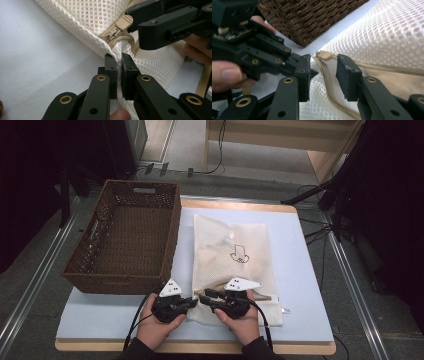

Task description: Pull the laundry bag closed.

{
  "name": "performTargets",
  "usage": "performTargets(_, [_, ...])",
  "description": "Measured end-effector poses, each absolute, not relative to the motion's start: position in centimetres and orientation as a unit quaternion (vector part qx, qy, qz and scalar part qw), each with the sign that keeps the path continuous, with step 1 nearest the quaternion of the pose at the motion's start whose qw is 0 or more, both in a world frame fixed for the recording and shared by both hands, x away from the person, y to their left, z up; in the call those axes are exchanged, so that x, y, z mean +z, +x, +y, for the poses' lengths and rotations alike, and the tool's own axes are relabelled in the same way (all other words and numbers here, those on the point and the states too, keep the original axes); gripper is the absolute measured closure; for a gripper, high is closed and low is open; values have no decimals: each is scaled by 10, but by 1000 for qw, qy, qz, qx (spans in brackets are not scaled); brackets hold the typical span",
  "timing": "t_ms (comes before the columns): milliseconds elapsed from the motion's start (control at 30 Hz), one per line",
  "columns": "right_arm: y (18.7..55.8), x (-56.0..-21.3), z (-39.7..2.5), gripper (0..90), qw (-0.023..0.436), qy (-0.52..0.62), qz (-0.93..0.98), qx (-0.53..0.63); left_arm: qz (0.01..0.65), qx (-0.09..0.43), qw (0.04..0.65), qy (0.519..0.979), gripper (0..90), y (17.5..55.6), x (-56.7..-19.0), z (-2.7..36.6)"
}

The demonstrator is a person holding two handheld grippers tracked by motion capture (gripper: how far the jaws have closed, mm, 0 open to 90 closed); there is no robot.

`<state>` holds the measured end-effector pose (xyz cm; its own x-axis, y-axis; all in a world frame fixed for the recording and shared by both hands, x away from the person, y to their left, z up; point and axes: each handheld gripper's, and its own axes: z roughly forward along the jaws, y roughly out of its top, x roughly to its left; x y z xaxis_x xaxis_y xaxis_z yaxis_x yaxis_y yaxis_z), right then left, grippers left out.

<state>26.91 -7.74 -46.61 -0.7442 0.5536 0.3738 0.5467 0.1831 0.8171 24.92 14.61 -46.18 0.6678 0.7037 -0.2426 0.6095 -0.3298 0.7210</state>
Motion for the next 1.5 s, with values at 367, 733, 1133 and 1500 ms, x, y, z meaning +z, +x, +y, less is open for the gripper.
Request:
performTargets(367, [282,-465,-73,750,-58,413,726,547,388,86,405,823,853,246,-463,142])
performTargets(733, [280,-469,-73,855,-89,411,729,540,394,84,402,822,853,246,-462,145])
performTargets(1133, [278,-470,-71,878,-84,408,737,532,405,63,406,817,825,251,-462,148])
performTargets(1500, [275,-470,-71,880,-49,403,754,517,417,45,427,801,881,253,-463,151])
